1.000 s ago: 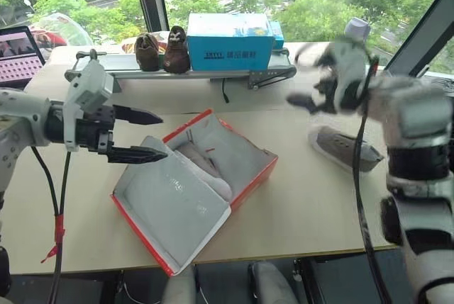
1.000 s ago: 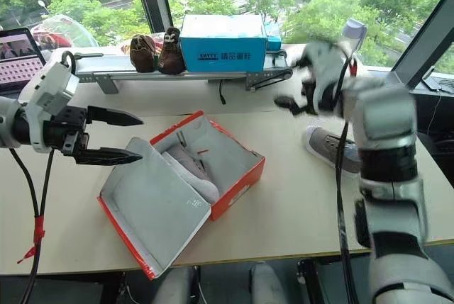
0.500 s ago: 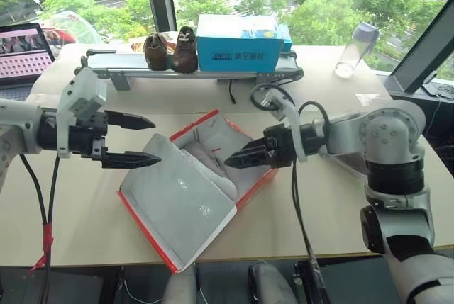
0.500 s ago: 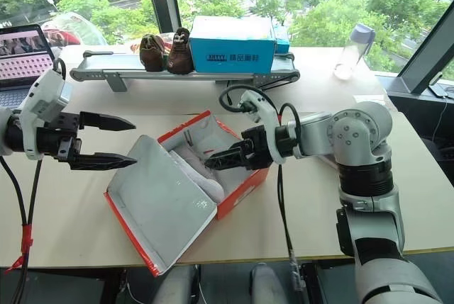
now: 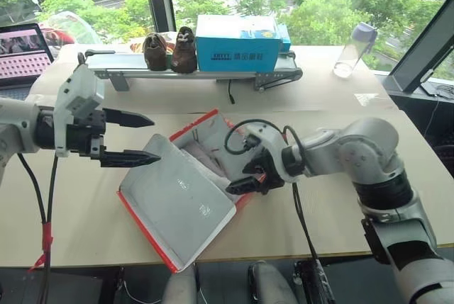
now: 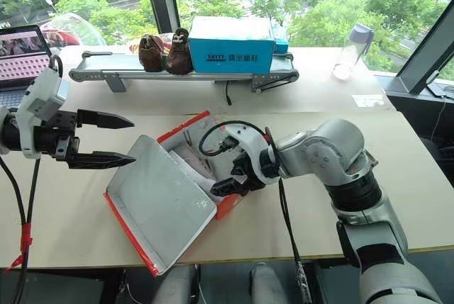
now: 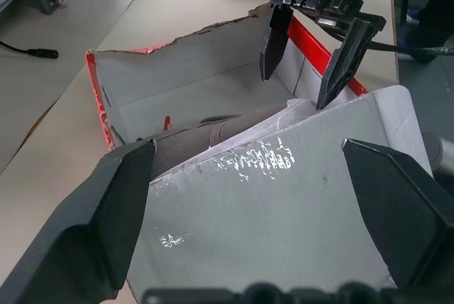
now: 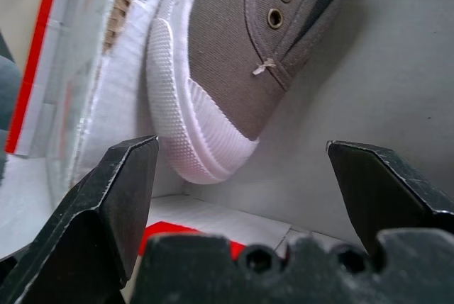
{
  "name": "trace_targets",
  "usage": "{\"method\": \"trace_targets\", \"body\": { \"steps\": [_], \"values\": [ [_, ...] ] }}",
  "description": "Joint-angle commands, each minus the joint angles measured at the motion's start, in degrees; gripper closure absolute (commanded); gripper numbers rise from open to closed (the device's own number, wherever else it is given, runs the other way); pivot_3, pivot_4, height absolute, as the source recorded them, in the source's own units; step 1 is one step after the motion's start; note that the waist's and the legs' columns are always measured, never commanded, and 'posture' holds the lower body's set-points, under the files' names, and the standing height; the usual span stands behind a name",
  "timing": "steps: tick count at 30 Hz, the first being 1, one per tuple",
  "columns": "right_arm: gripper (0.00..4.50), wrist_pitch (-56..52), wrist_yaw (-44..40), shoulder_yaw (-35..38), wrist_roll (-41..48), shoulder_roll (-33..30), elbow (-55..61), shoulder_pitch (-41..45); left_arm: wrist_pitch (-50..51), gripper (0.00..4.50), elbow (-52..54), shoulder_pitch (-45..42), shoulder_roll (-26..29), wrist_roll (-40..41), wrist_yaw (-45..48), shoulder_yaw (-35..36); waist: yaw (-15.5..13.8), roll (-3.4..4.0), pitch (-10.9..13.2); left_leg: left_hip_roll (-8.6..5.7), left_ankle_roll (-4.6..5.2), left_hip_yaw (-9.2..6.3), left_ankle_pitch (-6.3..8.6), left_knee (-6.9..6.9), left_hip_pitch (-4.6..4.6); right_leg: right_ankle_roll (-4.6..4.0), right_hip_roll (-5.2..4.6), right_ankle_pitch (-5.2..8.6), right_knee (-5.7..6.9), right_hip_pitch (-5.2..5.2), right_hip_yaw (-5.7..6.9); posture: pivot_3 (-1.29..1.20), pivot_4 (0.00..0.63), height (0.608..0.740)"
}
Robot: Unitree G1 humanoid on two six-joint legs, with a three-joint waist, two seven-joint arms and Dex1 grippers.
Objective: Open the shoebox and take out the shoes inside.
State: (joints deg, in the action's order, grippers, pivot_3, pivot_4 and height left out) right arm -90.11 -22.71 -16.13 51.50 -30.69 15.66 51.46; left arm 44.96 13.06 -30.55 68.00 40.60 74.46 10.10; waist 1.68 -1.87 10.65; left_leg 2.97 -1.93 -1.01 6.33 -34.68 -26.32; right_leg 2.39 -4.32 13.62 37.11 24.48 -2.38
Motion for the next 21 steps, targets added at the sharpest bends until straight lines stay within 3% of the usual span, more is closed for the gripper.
{"method": "trace_targets", "body": {
  "steps": [1, 11, 21],
  "values": [
    [0.03, 2.47, -1.11, -1.41, -2.97, 0.1, 2.03, 0.57, -0.16, 0.0, 1.3, -0.14, 1.32, 0.09, -0.11, 1.76, 0.02, 0.0, 0.0, 0.0, 0.0, 0.0, 0.0, 0.0, 0.0, 0.0, 0.0, 0.0, 0.0, 0.0, 0.0, 0.0, 0.15, 0.74],
    [0.03, -2.32, -5.06, 3.85, -1.17, 3.67, 2.54, 4.1, 0.34, 0.0, 2.36, 2.21, 1.93, 0.65, -0.79, 3.99, 0.57, 0.0, 0.0, 0.01, 0.0, 0.0, 0.0, -0.01, 0.0, 0.0, 0.0, -0.01, 0.02, 0.01, 0.0, 0.0, 0.15, 0.74],
    [0.03, -0.79, -3.66, -0.56, -4.68, 6.62, 2.71, 3.32, 0.82, 0.0, 3.48, 3.8, 2.33, 1.32, -1.96, 5.85, 0.6, 0.0, 0.0, 0.01, 0.0, 0.0, 0.0, -0.01, 0.0, 0.0, -0.01, -0.01, 0.01, 0.0, 0.0, 0.0, 0.15, 0.74]
  ]
}}
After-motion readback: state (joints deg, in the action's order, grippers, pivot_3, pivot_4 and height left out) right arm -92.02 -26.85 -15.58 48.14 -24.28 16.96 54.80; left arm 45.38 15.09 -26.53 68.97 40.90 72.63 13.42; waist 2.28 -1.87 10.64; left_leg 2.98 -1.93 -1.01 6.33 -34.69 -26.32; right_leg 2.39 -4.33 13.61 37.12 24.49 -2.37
